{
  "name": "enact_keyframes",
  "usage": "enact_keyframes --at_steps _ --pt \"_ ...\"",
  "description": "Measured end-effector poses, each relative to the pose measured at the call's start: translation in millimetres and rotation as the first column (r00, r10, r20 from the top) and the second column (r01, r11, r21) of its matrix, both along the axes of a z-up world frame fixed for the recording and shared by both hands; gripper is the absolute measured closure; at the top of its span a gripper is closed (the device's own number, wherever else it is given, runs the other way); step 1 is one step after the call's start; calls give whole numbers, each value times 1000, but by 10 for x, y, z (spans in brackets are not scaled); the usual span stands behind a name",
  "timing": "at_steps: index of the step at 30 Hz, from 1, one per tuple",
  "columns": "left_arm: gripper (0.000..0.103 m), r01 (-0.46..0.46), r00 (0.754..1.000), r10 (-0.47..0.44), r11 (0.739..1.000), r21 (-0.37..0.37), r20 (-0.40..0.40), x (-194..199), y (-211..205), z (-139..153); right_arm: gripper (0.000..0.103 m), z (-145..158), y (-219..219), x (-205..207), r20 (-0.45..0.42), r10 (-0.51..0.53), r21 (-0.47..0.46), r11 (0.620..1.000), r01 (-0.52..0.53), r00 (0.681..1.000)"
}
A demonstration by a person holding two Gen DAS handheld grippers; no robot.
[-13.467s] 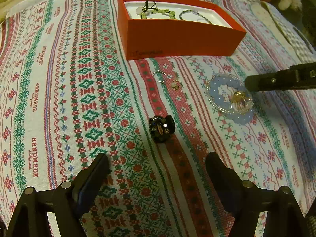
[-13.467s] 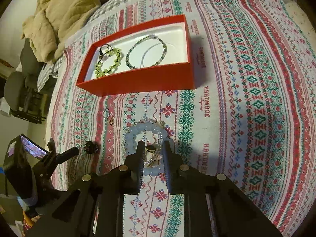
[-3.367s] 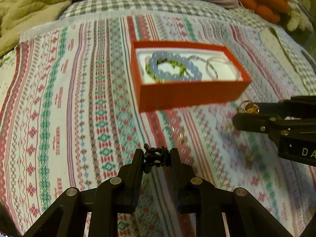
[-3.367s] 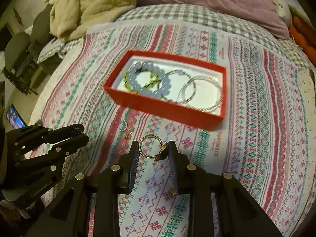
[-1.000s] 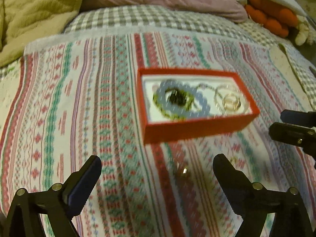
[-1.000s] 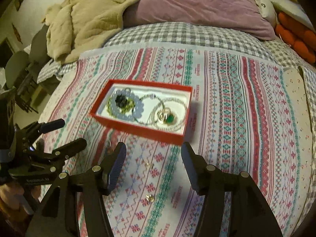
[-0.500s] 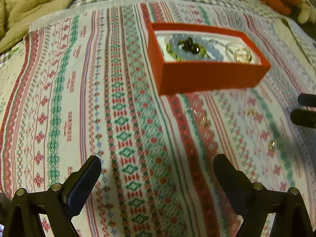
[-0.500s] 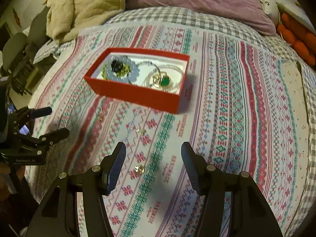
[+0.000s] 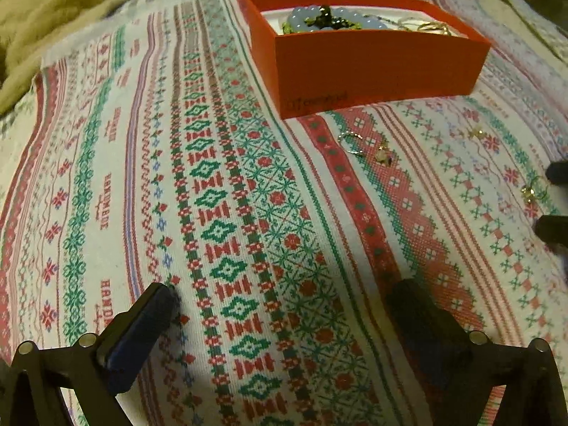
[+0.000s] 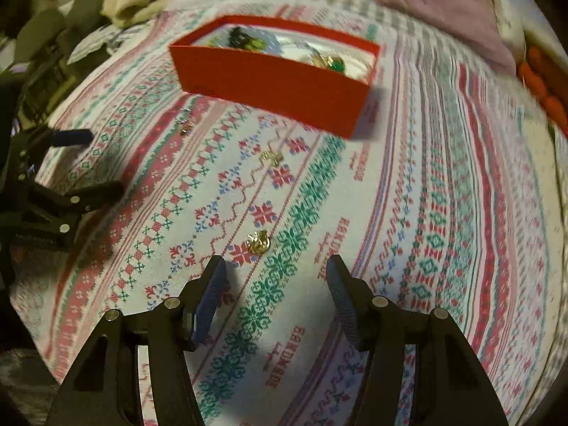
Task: Organize jewelry
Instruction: 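Move both tools back toward the small gold earrings on the cloth, then grasp a gold earring with the right tool while the left tool grasps the small ring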
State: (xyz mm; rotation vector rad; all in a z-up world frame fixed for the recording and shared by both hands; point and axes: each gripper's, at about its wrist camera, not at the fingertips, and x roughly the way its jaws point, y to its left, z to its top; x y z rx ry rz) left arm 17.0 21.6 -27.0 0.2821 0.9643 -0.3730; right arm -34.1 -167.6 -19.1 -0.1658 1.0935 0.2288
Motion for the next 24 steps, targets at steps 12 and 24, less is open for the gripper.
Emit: enact_keyframes --at_steps 12,24 --pt "0 100 994 -100 995 -6 32 310 -63 -12 0 -149 11 35 20 -3 3 1000 3 1000" --pt "29 192 979 -189 981 -28 76 528 -315 46 20 -91 57 37 35 46 7 999 -47 998"
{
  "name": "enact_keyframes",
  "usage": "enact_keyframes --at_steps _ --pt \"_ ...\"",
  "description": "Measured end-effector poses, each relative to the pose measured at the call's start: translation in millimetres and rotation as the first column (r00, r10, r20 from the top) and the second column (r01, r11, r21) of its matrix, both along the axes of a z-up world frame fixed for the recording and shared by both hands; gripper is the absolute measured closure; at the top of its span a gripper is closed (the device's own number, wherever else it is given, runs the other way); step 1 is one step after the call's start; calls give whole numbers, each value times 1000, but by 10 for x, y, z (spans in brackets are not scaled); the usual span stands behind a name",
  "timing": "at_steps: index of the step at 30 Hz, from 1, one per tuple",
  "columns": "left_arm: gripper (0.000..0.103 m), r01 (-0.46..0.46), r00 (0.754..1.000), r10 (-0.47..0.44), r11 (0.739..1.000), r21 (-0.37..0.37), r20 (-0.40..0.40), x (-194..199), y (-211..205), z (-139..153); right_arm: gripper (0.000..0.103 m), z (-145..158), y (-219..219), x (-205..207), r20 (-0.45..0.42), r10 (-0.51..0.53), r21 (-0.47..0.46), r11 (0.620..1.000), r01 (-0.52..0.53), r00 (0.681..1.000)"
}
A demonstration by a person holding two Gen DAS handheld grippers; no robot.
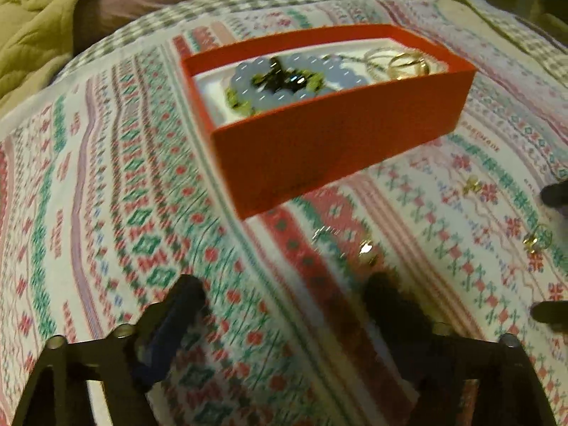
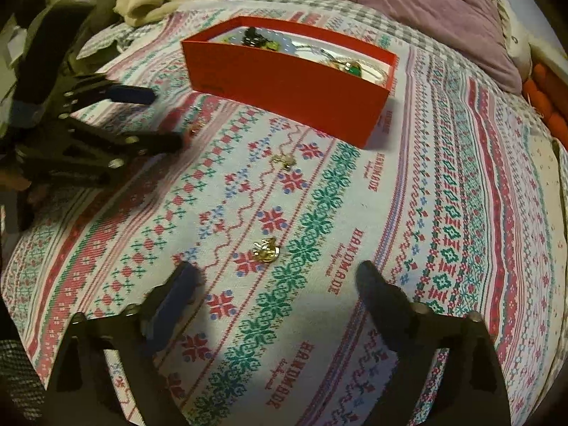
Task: Organize jewelry
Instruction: 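Grasp a gold earring with the right tool while the left tool grasps the small ring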
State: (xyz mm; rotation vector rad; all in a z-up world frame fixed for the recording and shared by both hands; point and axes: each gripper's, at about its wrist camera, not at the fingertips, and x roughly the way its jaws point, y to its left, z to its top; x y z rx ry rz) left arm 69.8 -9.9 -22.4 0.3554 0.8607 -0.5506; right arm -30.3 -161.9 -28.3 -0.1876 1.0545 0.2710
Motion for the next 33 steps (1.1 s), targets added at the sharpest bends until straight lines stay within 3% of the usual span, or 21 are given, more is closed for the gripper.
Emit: enact_keyframes --at_steps 10,25,33 --pt "57 66 998 -66 997 -41 -2 69 -105 6 58 46 29 38 -14 51 48 998 -50 999" --pt "84 125 992 -126 991 -54 -6 -86 -114 23 86 74 -8 101 -27 76 69 995 -74 997" --pt "93 146 989 -148 988 -56 -26 -267 -85 44 88 79 -28 78 -33 72 79 994 -69 997"
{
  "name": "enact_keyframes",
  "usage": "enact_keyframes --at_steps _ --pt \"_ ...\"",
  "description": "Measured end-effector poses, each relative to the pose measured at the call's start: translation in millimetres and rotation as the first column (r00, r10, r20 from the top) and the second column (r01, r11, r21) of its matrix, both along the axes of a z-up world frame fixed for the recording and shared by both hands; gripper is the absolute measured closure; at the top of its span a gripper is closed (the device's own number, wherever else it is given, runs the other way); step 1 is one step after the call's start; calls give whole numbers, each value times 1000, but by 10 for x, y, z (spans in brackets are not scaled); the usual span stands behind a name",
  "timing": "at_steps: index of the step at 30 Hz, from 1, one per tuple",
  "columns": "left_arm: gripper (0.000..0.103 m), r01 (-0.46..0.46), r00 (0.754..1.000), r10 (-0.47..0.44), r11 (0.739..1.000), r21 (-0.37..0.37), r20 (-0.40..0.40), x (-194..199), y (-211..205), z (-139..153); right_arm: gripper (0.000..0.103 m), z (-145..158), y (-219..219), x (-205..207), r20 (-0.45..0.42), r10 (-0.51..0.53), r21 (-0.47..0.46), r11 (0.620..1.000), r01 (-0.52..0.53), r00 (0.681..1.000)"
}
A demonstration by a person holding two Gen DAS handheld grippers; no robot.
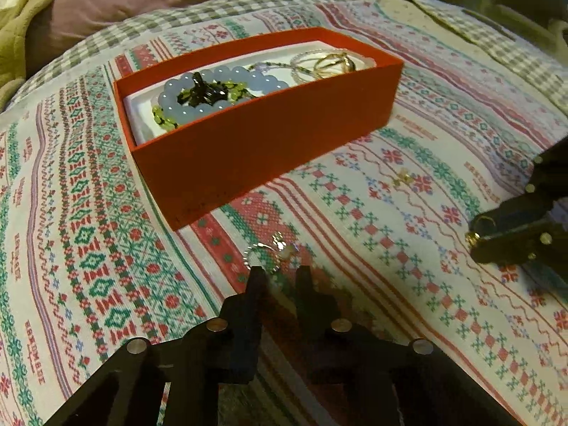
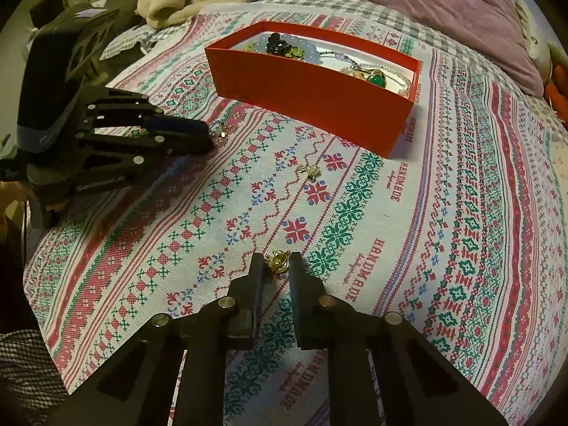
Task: Organize jewelry
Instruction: 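Grasp a gold earring with the right tool while the left tool grasps the small ring, then carry both held pieces over the red box and lower them inside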
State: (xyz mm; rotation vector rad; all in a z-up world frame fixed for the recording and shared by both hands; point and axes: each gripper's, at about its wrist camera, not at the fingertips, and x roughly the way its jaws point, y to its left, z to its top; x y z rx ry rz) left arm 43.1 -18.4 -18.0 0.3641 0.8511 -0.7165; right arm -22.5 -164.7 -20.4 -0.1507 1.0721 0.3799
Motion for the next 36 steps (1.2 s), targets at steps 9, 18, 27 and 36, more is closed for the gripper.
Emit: enact_keyframes --at_steps 9,18,27,36 --pt "74 6 999 -8 998 55 48 -6 34 23 88 0 -4 0 -2 0 1 1000 0 1000" --pt "69 -14 999 12 999 36 35 171 -19 -6 88 -6 -15 12 -9 -2 9 1000 2 1000" --pt "86 0 999 -2 999 37 33 68 -29 13 89 32 10 16 -6 -4 7 1000 4 1000" --pt "86 -26 999 25 999 31 32 -9 47 120 89 190 -20 49 28 -17 20 1000 16 999"
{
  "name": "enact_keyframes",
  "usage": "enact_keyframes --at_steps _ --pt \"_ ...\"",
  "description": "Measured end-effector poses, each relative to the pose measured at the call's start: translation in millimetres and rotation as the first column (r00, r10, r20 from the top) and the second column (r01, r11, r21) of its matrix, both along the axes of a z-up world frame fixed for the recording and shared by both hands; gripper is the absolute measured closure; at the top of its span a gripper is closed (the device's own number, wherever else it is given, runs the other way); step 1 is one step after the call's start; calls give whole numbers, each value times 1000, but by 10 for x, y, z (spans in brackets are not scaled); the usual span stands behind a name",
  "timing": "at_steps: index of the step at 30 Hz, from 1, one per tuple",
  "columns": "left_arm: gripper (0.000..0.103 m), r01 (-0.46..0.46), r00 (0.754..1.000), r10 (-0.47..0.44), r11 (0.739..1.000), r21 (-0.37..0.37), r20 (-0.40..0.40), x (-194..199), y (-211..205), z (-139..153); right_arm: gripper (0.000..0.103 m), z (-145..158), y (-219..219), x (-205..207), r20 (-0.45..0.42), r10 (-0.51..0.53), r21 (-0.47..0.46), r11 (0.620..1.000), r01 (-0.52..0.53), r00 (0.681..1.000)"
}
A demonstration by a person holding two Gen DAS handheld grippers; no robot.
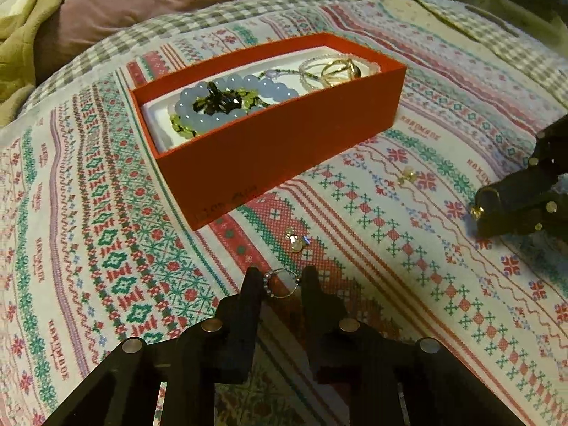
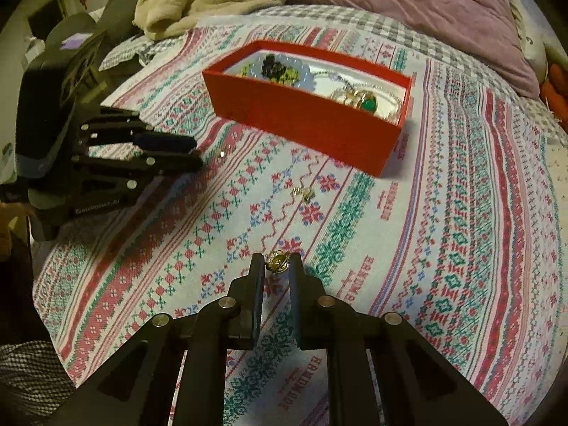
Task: Organize jewelry
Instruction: 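Carry both held pieces over the red box and lower them inside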
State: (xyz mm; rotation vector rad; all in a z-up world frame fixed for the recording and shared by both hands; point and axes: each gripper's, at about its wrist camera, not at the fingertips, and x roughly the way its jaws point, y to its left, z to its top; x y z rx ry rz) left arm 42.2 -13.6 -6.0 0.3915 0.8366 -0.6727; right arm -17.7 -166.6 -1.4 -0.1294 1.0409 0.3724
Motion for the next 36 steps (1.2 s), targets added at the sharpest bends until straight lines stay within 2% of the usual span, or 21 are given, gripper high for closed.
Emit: enact_keyframes --at_steps 20,27,36 --pt "86 -105 991 113 990 -94 75 226 -79 564 89 593 -71 428 132 -94 58 994 88 987" --pt "86 -144 986 152 984 -109 69 387 -143 576 89 624 -41 691 142 -123 73 991 113 982" --pt "86 -187 979 194 976 -107 60 578 -201 495 89 485 -56 950 113 -153 86 986 144 982"
